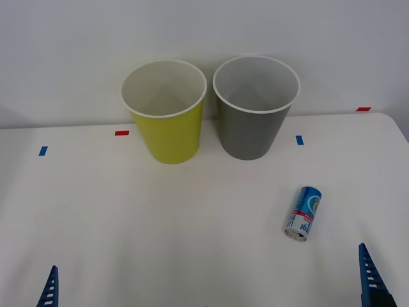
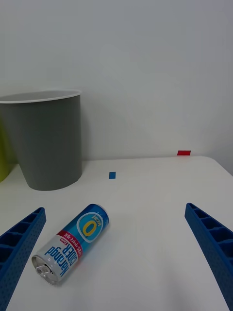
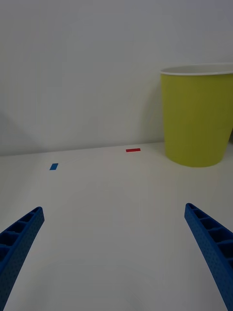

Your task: Put cans in the gray bin and PET bottles in the light green bin.

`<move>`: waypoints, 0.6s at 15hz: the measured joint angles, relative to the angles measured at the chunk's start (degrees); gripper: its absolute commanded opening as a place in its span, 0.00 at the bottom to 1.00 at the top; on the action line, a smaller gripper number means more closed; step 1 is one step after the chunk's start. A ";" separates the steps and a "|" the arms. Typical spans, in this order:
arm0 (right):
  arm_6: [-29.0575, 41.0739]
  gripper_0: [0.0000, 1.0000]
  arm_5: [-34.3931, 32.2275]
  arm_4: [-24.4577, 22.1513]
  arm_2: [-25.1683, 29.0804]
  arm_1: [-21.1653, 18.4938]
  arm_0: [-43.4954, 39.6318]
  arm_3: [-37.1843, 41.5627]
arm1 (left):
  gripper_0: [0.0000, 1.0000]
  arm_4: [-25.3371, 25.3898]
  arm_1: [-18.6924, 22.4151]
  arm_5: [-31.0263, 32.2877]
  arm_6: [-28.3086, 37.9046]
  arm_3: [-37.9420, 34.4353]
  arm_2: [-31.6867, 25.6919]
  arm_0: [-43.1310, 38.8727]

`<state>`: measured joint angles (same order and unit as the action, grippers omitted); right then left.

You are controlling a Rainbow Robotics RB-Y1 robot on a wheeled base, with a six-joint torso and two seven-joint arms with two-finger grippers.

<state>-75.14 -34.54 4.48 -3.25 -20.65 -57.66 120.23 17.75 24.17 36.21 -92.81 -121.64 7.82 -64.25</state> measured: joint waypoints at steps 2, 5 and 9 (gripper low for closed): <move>-0.01 1.00 0.00 0.00 0.00 0.00 0.00 0.00 | 1.00 0.00 0.00 0.00 0.00 0.00 0.00 0.00; 0.00 1.00 0.00 0.00 0.00 0.00 0.00 0.00 | 1.00 0.00 0.00 0.00 0.00 0.00 0.00 0.00; 0.00 1.00 0.00 0.00 0.00 0.00 0.00 0.00 | 1.00 0.00 0.00 0.00 0.00 0.00 0.00 0.00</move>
<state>-75.15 -34.54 4.48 -3.25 -20.65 -57.66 120.23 17.75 24.17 36.21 -92.81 -121.64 7.82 -64.25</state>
